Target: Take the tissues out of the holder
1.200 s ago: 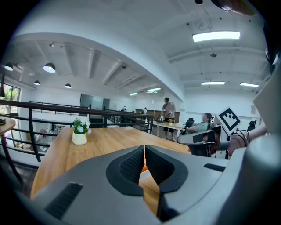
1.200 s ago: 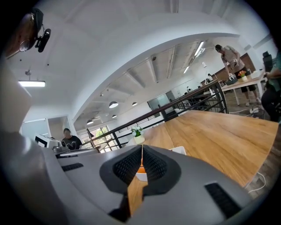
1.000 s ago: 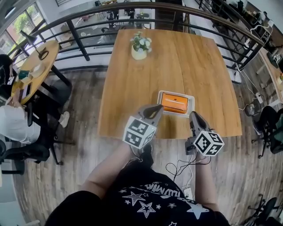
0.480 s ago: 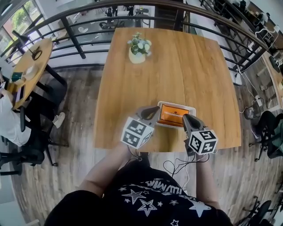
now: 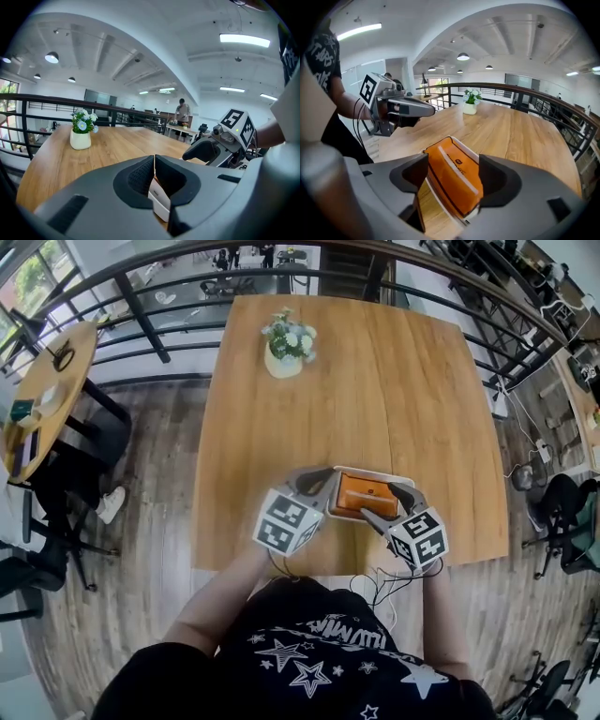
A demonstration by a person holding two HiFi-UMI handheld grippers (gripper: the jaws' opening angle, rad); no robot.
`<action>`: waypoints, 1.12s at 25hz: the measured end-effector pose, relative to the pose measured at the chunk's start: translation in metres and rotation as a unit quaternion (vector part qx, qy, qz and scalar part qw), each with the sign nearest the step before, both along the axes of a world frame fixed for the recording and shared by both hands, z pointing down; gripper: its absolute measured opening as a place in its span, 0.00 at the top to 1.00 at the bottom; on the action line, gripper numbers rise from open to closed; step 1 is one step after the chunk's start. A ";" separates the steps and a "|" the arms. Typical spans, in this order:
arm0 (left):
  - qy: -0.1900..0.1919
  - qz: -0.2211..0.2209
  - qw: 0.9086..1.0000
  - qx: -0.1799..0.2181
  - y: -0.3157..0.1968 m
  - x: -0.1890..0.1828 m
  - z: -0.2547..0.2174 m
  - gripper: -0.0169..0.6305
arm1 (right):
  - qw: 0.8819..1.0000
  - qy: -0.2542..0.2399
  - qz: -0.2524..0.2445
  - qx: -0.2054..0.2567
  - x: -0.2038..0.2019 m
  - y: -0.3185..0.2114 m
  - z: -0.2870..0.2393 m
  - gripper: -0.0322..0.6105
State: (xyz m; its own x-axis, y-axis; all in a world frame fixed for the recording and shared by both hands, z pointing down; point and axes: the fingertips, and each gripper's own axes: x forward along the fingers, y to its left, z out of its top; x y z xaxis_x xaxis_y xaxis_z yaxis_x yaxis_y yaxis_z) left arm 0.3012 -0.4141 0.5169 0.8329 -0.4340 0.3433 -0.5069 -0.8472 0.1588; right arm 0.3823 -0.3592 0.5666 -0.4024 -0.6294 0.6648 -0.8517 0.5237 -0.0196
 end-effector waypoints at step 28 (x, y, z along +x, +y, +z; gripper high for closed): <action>-0.001 -0.044 0.999 -0.019 -0.036 -0.008 0.012 0.95 | 0.984 0.056 -0.122 -0.121 -0.014 -0.021 0.041 0.62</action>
